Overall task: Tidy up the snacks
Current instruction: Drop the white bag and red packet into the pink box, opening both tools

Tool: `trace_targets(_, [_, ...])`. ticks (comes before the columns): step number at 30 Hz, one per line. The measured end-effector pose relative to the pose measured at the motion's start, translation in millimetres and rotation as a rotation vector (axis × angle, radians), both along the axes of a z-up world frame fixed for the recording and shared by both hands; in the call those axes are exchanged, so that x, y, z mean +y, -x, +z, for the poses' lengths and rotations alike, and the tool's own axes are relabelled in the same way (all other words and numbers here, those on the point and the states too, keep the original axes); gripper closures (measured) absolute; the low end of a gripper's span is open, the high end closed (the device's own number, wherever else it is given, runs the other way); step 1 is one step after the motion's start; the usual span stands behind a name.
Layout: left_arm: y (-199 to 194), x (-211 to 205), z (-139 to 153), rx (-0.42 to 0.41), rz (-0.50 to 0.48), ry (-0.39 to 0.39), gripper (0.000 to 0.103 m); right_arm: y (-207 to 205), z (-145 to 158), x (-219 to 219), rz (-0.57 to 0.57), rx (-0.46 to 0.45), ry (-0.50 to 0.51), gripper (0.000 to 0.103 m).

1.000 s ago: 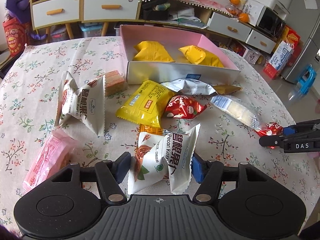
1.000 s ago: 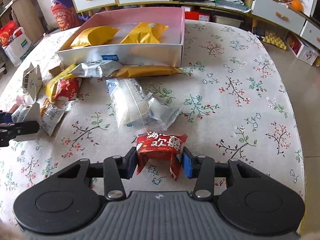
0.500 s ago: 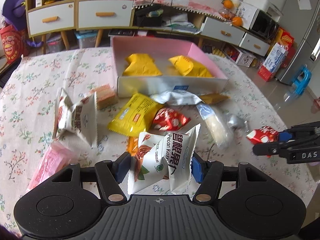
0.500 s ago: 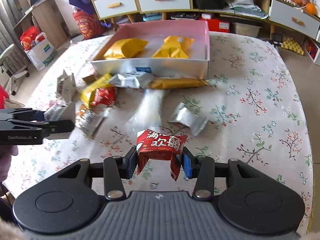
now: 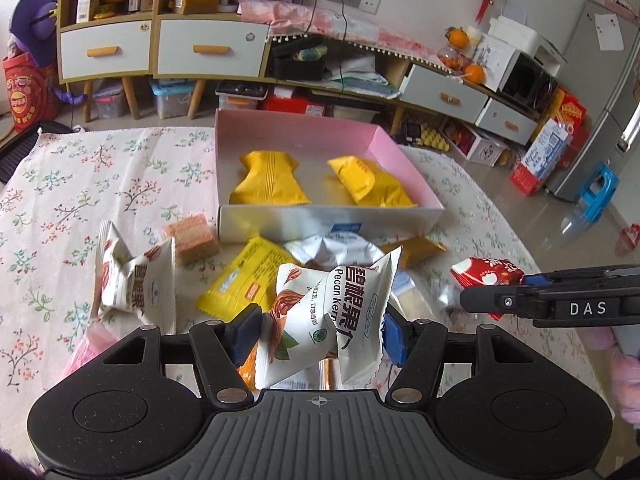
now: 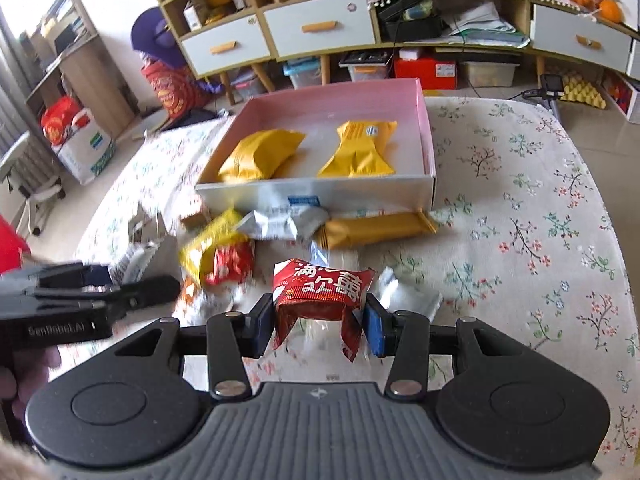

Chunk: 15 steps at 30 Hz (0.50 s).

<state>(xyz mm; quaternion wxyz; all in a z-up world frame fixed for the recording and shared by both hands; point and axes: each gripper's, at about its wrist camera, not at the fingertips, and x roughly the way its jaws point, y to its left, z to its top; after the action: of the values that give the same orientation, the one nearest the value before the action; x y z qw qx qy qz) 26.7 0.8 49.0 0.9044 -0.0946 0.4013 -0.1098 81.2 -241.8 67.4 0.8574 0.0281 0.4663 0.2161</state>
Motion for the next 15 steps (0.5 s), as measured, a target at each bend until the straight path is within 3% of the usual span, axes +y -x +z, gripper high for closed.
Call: trace_targets(15, [-62,-15,4,-0.049,0.087,0.002,0.043,-58,0,8,-0.152,-0.029,-0.023,0.06])
